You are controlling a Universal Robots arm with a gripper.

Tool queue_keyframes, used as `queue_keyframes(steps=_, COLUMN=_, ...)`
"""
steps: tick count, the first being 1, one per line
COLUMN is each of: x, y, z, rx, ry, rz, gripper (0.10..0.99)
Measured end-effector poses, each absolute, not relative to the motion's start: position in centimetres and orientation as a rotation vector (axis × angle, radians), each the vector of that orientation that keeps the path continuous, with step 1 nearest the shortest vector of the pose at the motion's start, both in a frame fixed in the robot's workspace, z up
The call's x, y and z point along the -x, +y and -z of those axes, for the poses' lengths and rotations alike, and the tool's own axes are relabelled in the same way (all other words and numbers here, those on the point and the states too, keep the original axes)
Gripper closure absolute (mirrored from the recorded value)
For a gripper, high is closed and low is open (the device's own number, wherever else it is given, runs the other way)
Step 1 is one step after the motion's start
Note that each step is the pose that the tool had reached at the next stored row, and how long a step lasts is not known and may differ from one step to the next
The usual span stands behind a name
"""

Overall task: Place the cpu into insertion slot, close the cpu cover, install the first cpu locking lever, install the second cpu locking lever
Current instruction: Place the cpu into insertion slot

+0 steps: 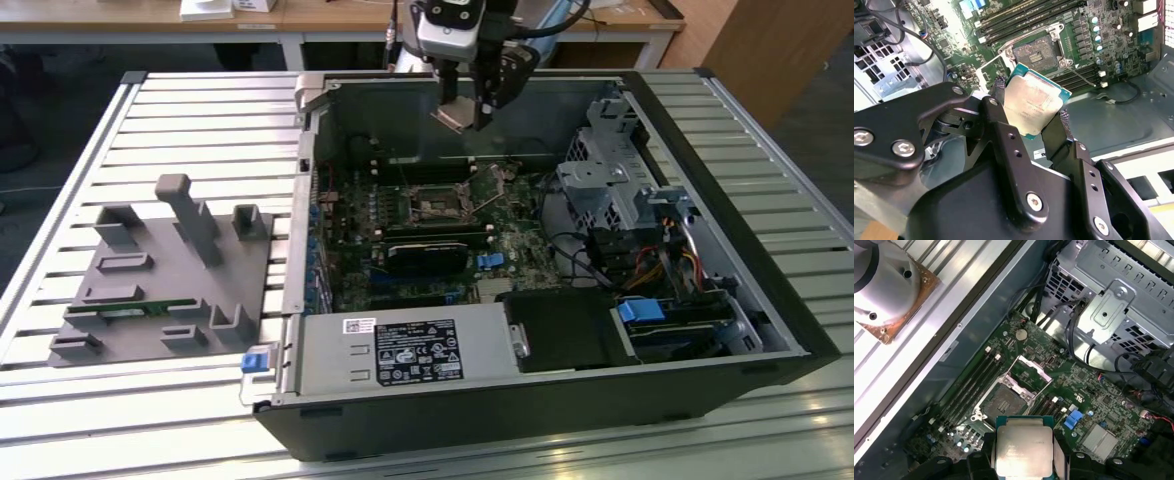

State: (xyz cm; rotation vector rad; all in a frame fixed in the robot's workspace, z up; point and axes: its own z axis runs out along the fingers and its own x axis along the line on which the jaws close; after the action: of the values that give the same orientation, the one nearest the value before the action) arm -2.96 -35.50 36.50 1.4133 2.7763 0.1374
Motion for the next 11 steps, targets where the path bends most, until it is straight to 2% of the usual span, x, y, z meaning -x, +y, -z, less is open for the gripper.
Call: queue_keyframes(steps=11, x=2.97, y=-35.49, z=-36.23, rx=-1.632, ry=2.645, rz=-0.132, gripper=0.545)
